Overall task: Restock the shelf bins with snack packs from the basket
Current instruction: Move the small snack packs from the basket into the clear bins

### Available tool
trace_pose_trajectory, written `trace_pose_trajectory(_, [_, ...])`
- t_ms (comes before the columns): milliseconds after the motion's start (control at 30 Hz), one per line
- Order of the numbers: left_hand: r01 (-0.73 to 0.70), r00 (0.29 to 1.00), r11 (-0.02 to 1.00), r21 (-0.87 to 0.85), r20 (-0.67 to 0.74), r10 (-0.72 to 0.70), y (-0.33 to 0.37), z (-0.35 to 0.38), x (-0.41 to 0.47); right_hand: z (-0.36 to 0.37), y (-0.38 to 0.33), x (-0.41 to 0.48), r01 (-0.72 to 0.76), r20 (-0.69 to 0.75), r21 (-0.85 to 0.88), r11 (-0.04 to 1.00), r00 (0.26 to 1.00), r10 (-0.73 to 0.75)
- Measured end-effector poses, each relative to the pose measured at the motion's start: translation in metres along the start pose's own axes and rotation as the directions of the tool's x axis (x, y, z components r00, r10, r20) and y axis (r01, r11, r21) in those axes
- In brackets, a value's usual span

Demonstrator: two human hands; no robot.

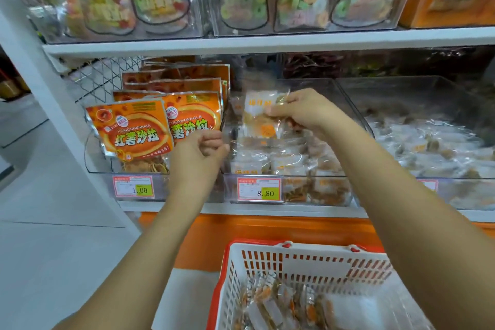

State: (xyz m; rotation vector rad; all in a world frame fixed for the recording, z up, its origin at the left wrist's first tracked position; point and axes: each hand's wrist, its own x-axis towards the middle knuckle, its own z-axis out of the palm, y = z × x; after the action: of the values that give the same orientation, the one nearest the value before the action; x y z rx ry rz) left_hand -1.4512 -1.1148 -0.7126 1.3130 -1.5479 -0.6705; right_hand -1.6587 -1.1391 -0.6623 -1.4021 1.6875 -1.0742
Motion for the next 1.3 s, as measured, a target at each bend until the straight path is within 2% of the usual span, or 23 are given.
trace_pose_trajectory(100, [-0.057,0.998,0.997,0.045,0.006,0.057,-0.003,0.006,-0.001,0.01,-0.004,0.022,-0.08,0.111,-0.166,0.983,0.989,0.099])
trace_pose_trajectory(133, [-0.072,0.997,0.996,0.047,0.008,0.072,-0.004,0.007,-0.002,0.014,-0.004,0.03,-0.103,0.113,-0.172,0.98,0.986,0.123])
trace_pose_trajectory(200, [-0.101,0.995,0.992,0.072,0.008,0.101,-0.008,0.009,-0.002,0.022,-0.002,0.046,-0.136,0.069,-0.079,0.988,0.988,0.141])
trace_pose_trajectory(267, [-0.129,0.992,0.987,0.1,0.005,0.129,-0.013,0.01,-0.003,0.028,0.002,0.063,-0.083,-0.013,-0.068,0.994,0.997,0.082])
trace_pose_trajectory(367, [-0.153,0.988,0.979,0.132,0.014,0.152,-0.015,0.009,-0.007,0.034,0.006,0.078,0.002,-0.105,-0.253,0.967,0.994,-0.029])
trace_pose_trajectory(400, [-0.156,0.988,0.979,0.133,0.016,0.156,-0.015,0.009,-0.007,0.036,0.007,0.08,0.008,-0.131,-0.268,0.963,0.99,-0.044])
trace_pose_trajectory(500, [-0.153,0.988,0.981,0.116,0.022,0.151,-0.014,0.008,-0.006,0.041,0.016,0.086,-0.028,-0.167,-0.211,0.977,0.986,-0.008])
trace_pose_trajectory(633, [-0.152,0.988,0.98,0.125,0.02,0.151,-0.012,0.008,-0.006,0.035,0.02,0.083,-0.14,-0.077,-0.029,0.99,0.988,0.137])
trace_pose_trajectory(733, [-0.156,0.988,0.98,0.122,0.019,0.154,-0.013,0.008,-0.005,0.037,0.02,0.082,-0.187,-0.057,-0.025,0.982,0.981,0.185])
trace_pose_trajectory(800, [-0.173,0.985,0.975,0.138,0.019,0.172,-0.015,0.007,-0.006,0.038,0.018,0.078,-0.169,-0.1,-0.081,0.982,0.982,0.161])
trace_pose_trajectory(967, [-0.197,0.98,0.974,0.113,0.009,0.198,-0.02,0.006,-0.012,0.024,0.01,0.065,-0.128,-0.149,-0.09,0.988,0.982,0.114])
trace_pose_trajectory(1067, [-0.195,0.981,0.977,0.088,0.006,0.195,-0.017,0.006,-0.017,0.013,0.007,0.045,-0.015,-0.239,-0.103,0.995,0.971,-0.01])
trace_pose_trajectory(1167, [-0.287,0.956,0.946,0.152,-0.022,0.294,-0.01,0.007,-0.026,0.007,0.002,0.007,0.087,-0.286,-0.239,0.967,0.946,-0.156])
trace_pose_trajectory(1300, [-0.374,0.916,0.924,0.073,0.182,0.357,-0.008,0.015,-0.049,0.01,0.012,-0.053,0.157,-0.237,-0.344,0.926,0.94,-0.247])
